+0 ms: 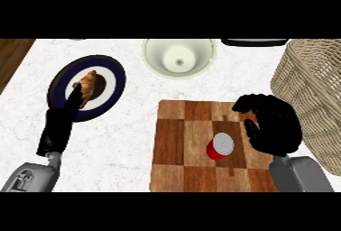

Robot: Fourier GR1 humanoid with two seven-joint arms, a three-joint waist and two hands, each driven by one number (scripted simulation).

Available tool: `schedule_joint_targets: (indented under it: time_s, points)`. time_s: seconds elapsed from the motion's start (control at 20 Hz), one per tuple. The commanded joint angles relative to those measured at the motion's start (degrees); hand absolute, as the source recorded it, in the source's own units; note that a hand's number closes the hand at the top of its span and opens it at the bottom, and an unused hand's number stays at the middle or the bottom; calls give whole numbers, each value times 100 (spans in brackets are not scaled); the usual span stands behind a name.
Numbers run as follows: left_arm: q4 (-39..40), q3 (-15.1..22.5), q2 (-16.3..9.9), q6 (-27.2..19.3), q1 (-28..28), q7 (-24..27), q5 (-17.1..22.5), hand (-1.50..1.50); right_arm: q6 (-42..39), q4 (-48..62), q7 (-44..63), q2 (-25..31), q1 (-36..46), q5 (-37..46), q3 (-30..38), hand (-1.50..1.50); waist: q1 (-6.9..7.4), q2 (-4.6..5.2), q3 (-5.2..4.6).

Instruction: Pick the can from the cutting board and place it in the basket

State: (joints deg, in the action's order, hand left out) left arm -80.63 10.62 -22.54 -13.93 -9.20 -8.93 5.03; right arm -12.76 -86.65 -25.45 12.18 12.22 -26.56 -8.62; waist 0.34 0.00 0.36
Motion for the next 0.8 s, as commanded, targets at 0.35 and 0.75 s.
schedule_joint_targets:
  time_s: [0.35, 0.75]
  points:
    - [214, -182, -85, 267, -40, -172, 160, 0, 1910, -1549, 77, 479, -1009, 2687, -258, -150, -275, -80, -73]
    - [179, -288, -103, 273, -185, -250, 191, 0, 436, -2318, 1606, 3039, -1327, 3440, 154, -150, -244, -59, -67]
